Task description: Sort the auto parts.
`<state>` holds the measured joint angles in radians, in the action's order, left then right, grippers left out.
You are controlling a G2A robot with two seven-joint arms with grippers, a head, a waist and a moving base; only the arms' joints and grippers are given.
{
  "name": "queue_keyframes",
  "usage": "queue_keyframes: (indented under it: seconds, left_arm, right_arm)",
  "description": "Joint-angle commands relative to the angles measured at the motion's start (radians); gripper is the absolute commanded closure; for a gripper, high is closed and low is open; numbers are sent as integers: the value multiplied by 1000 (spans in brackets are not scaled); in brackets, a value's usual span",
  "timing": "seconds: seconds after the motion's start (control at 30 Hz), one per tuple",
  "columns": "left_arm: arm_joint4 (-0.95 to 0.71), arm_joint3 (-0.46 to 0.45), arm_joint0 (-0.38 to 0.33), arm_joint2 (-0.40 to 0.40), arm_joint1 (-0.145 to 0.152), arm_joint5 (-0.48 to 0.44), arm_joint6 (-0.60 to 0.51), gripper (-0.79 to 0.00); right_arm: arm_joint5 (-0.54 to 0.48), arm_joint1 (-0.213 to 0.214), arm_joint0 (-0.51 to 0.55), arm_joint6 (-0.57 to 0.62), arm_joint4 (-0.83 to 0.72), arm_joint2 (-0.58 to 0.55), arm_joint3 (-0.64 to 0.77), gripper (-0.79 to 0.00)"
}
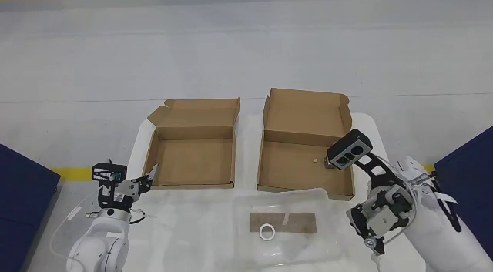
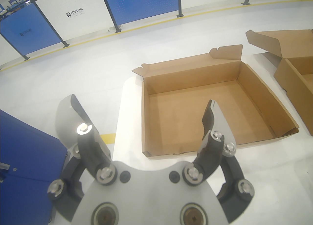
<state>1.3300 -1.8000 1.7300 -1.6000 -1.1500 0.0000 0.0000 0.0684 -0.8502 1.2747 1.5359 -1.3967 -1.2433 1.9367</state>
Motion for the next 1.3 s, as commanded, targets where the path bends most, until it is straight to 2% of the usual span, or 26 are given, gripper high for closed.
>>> queue_keyframes:
  seconds: [0.0,0.13,0.4,0.53,0.87,1.27]
  left_arm:
    - [0,0,0,0,0,0,0,-785]
    - [0,0,0,0,0,0,0,-785]
    - [0,0,0,0,0,0,0,-785]
    - [0,0,0,0,0,0,0,-785]
    - [0,0,0,0,0,0,0,-785]
    - [0,0,0,0,0,0,0,-785]
  right_arm:
    - [0,0,0,0,0,0,0,0]
    - [9,-3,5,-46,14,-2,25,0]
    - [95,-25,-8,-120,-153,23,48,0]
    - [133,-35,-20,-174,-189,36,40,0]
    - [129,-38,-20,-196,-188,35,44,0]
    - [160,-67,-14,-248,-302,39,81,0]
